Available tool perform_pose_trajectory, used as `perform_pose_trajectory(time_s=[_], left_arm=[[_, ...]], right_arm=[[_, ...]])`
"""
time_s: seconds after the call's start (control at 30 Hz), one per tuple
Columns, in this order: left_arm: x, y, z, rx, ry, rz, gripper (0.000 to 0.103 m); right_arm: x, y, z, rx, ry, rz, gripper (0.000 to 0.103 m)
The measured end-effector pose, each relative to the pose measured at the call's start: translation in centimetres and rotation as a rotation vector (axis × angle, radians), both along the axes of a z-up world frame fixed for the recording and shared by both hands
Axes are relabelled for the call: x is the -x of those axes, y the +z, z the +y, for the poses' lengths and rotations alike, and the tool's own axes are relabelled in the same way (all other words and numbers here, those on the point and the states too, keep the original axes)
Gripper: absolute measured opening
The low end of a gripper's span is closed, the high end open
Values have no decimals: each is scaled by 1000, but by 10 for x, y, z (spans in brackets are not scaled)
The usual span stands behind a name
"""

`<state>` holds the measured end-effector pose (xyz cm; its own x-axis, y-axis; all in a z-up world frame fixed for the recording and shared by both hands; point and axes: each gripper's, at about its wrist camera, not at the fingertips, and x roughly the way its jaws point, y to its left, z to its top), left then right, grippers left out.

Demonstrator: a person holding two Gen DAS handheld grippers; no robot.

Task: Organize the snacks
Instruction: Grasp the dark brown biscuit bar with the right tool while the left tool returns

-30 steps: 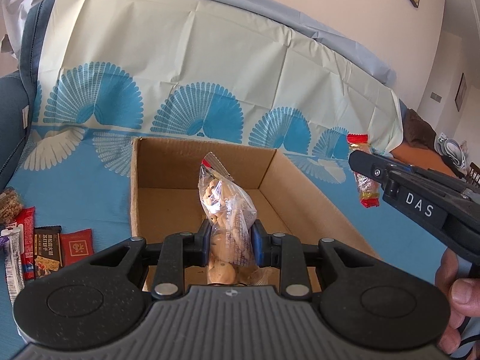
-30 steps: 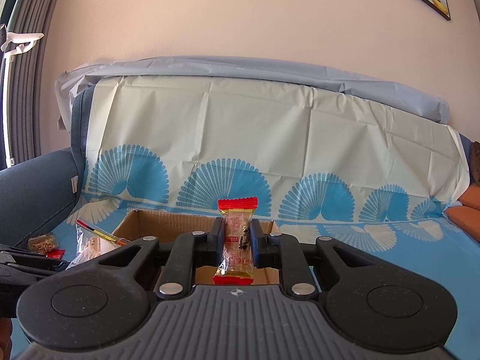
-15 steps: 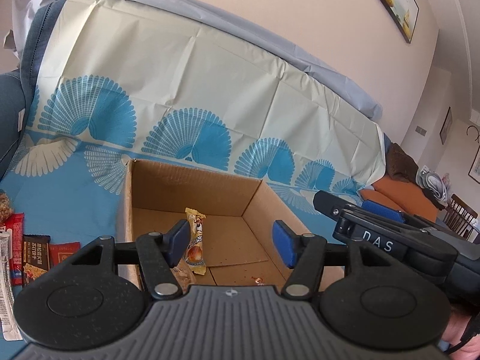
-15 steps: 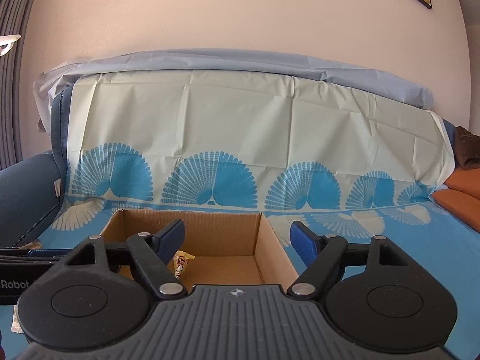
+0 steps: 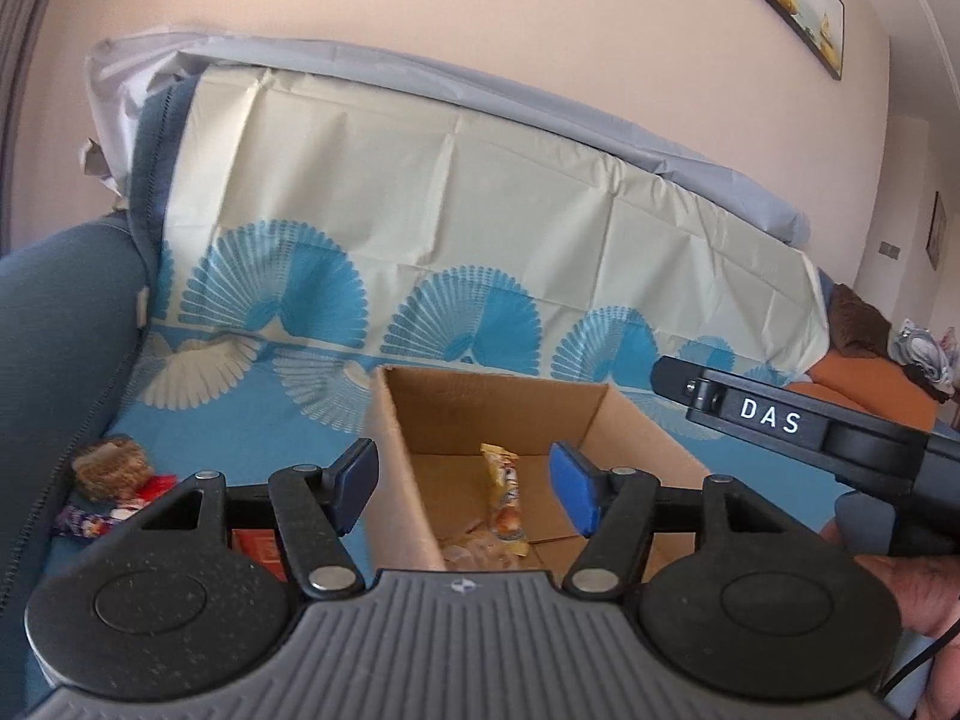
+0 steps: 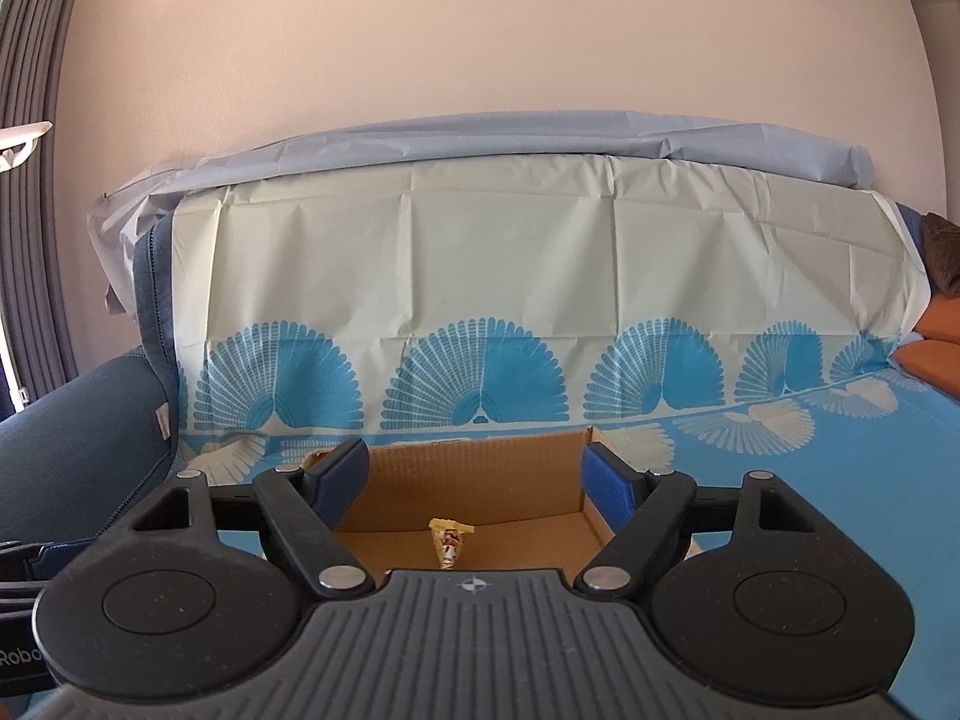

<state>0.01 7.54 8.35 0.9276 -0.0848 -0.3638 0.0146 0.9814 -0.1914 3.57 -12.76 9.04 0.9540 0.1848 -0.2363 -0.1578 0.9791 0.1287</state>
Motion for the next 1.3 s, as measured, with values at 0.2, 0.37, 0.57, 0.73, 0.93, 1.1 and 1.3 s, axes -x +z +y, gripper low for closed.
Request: perform_pose_trajectory(time_s=[0.2, 0.37, 0.57, 0.73, 0.93, 1.1, 1.3], left_arm=[[9, 18, 45, -23, 123, 18, 72], [4, 30, 89, -85, 138, 21, 72], [8, 14, 148, 112, 262, 63, 30], [3, 10, 168, 206, 315, 101, 25], [-21, -19, 193, 337, 405, 233, 25], [-37, -41, 203, 389, 438, 315, 36], [-54, -57, 204, 376, 453, 384, 49]], right_arm=[[6, -2, 28, -26, 81, 2, 79], [10, -5, 52, -48, 149, 25, 79], [13, -11, 86, -23, 231, 34, 76], [10, -18, 117, -5, 349, 65, 44], [3, -36, 155, 26, 462, 146, 42], [-13, -55, 181, 56, 480, 260, 42], [-40, -81, 207, 75, 458, 397, 45]])
